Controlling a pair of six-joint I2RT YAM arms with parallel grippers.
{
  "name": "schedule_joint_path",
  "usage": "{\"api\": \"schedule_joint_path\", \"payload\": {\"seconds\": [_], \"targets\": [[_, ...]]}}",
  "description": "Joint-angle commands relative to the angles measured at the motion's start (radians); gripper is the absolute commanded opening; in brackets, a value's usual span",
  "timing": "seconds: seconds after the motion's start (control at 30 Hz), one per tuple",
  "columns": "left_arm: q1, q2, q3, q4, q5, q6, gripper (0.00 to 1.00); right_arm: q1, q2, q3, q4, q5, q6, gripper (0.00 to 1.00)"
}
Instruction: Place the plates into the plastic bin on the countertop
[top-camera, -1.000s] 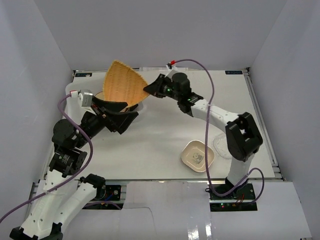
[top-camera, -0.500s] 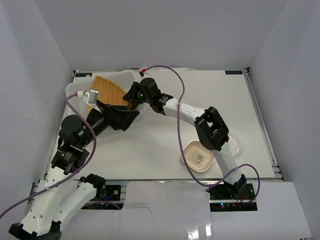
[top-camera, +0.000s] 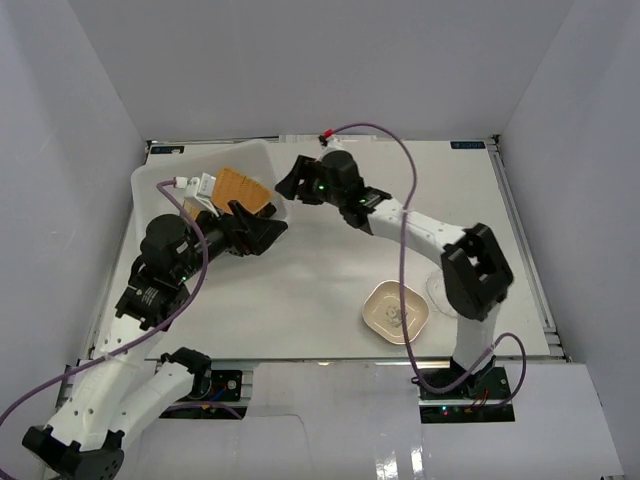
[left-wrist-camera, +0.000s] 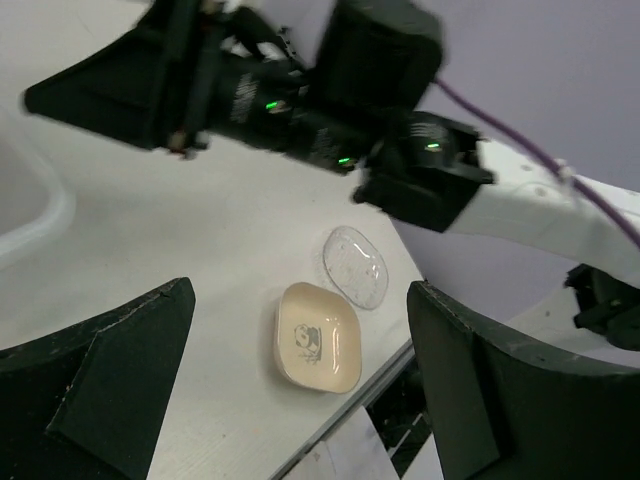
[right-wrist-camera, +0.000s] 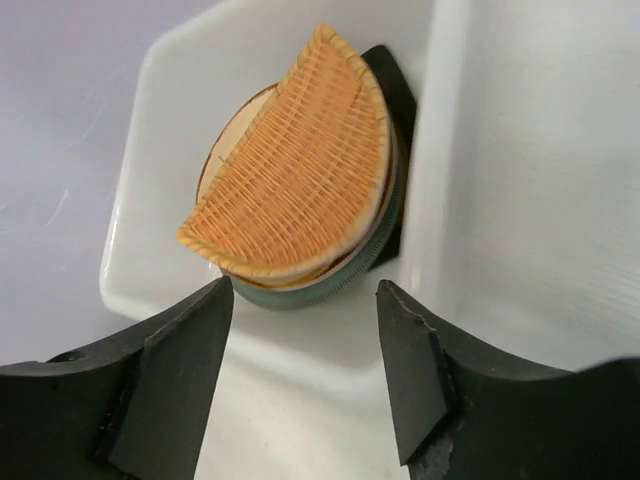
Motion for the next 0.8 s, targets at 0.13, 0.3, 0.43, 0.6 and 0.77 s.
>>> {"api": "schedule_joint_path", "payload": {"seconds": [0.13,0.3,0.43,0.6,0.77], "targets": [[-0.107,0.208,-0.137,0.093,0.108,-0.105,0.98,-0.229,-0.59,-0.512,0.085,0.065,-0.101,0.51],[-0.288,0.424,-0.126,0.122,0.002,-0.063,0.98,-0.551,-1.002,-0.931,-0.054,0.107,-0.088,0.08],[-0.415,0.574,-0.108,0.153,-0.076,-0.039,0.98,-0.866,-1.218,-1.084,-0.225,0.179,-0.135,0.11],[-0.501,0.769,-0.039,0.185,-0.05,0.002,0.98,-1.063,-1.332,-1.206,-0.331,0.29,-0.108,0.54],[-0.55,0.874,0.024,0.182,-0.084,0.049,0.97,-1.082,-1.324,-1.216,-0.425,0.504,-0.109,0.84]]}}
